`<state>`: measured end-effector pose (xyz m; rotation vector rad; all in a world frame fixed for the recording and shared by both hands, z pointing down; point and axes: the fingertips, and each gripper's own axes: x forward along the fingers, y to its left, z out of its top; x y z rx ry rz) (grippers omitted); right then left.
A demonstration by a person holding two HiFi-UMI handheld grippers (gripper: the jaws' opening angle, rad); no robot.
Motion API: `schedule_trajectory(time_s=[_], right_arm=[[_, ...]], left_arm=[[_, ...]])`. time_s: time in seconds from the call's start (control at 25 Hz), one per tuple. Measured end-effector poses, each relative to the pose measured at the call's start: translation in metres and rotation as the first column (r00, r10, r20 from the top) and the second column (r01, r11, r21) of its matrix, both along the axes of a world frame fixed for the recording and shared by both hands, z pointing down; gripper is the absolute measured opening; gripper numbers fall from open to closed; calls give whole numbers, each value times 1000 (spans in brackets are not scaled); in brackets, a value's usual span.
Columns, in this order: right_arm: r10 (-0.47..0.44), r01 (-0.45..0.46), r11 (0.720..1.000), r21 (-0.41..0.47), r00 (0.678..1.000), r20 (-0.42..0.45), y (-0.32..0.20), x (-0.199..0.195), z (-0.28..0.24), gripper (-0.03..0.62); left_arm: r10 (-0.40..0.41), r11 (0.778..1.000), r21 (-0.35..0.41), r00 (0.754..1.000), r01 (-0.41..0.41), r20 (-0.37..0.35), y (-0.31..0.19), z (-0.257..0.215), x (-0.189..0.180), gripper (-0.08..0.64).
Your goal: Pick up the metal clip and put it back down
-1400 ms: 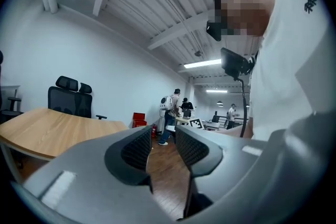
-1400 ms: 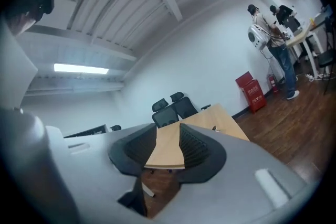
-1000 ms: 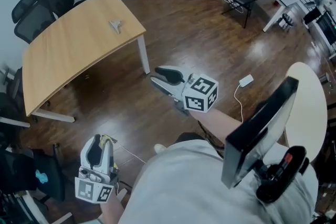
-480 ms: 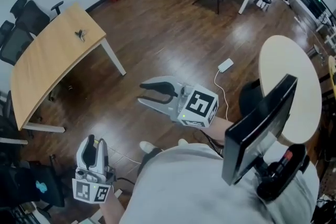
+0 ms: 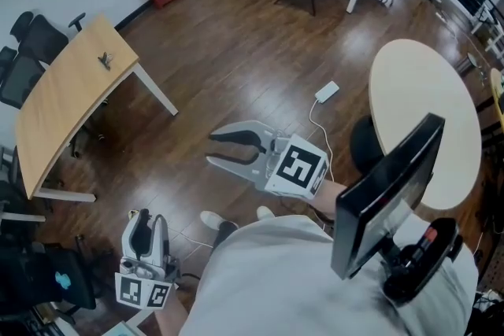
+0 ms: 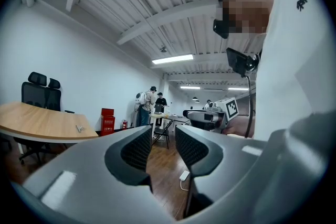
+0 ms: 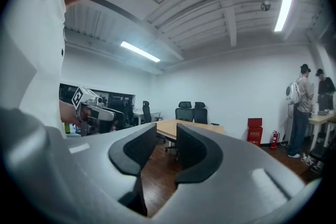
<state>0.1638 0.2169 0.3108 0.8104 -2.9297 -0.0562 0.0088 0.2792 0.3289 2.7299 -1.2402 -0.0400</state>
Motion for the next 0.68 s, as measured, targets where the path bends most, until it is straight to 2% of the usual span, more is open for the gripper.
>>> schedule_trajectory(time_s=[0.32, 0.68], right_arm=[[-5, 5, 1000, 9, 1000, -18, 10, 14, 1, 120], [-4, 4, 1000, 9, 999, -32, 12, 13, 2, 120]], left_arm=[[11, 1000, 9, 1000, -11, -3, 5, -1, 18, 129], [17, 1000, -2, 1000, -17, 1, 8, 2, 18, 129]])
